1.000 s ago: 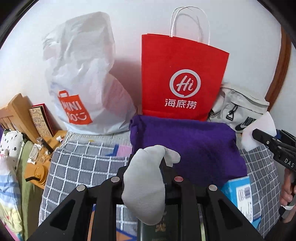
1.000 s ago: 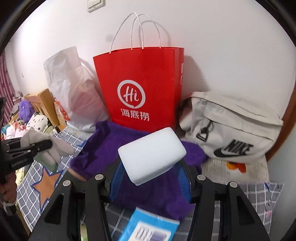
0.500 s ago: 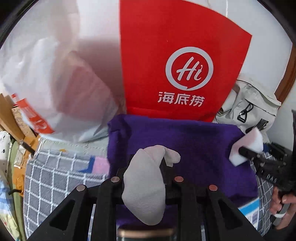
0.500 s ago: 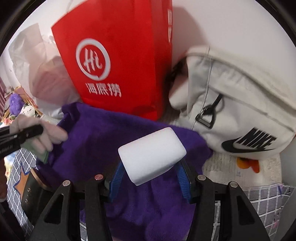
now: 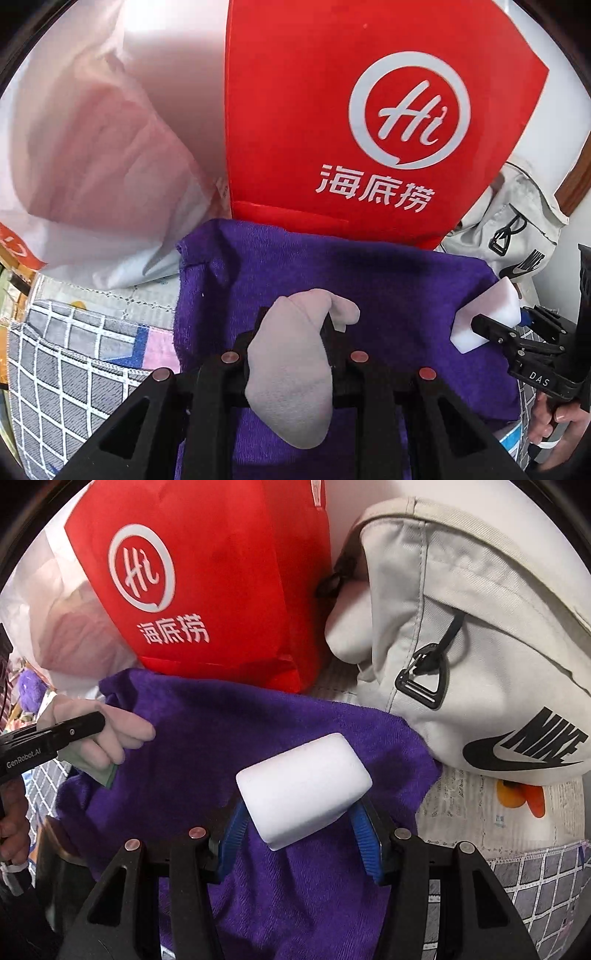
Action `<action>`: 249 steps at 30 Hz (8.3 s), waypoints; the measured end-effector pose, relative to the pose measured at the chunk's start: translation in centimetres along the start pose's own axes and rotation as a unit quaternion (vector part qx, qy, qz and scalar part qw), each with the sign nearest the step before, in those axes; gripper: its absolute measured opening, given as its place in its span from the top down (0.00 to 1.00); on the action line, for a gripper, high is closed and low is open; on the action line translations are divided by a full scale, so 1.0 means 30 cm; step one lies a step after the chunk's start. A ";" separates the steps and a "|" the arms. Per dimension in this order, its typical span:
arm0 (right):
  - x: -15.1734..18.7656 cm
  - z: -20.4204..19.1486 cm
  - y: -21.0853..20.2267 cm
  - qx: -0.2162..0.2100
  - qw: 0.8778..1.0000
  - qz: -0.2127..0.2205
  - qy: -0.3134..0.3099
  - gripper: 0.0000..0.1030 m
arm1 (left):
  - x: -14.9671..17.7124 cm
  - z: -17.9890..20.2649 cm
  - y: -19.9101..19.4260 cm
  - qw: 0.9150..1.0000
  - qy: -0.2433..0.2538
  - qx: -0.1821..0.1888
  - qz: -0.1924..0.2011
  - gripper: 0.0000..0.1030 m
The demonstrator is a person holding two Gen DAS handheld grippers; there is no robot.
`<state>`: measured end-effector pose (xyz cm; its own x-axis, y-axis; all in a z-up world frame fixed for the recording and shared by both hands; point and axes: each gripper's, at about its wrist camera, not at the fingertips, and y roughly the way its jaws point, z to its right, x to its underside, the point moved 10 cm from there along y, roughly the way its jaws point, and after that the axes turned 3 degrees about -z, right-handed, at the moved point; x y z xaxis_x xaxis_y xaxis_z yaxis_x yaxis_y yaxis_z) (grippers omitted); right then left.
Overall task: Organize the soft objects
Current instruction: 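Carry gloves and foam block onto the purple towel and open both tools, then move both open tools back toward the items on the bed, then grasp the green snack packet with the right tool while the left tool grasps the thin black strap, then carry packet and strap onto the purple towel and open both tools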
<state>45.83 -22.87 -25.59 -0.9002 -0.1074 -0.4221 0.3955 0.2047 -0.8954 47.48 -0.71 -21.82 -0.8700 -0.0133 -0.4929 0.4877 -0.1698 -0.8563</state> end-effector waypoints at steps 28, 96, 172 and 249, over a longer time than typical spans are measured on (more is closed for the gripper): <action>-0.050 -0.041 -0.136 0.002 0.998 0.058 -0.012 0.15 | -0.055 -0.009 -0.058 0.999 -0.003 -0.031 0.034 0.29; 0.963 -0.427 -0.529 -0.023 0.994 0.057 -0.089 0.95 | 0.957 0.003 -0.420 0.996 0.087 -0.026 0.006 0.30; 1.048 -0.339 -0.465 -0.020 0.997 0.034 -0.066 0.92 | 0.917 -0.115 -0.346 0.999 0.033 0.003 -0.002 0.93; 0.114 -0.226 -0.168 -0.043 0.994 0.044 -0.088 0.92 | 0.176 0.040 -0.133 0.999 0.036 0.017 -0.018 0.95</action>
<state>39.53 -17.68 -21.56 -0.8136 -0.2524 -0.5238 0.4481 0.3018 -0.8415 40.87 -1.30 -20.81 -0.8788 0.0643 -0.4729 0.4527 -0.2013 -0.8687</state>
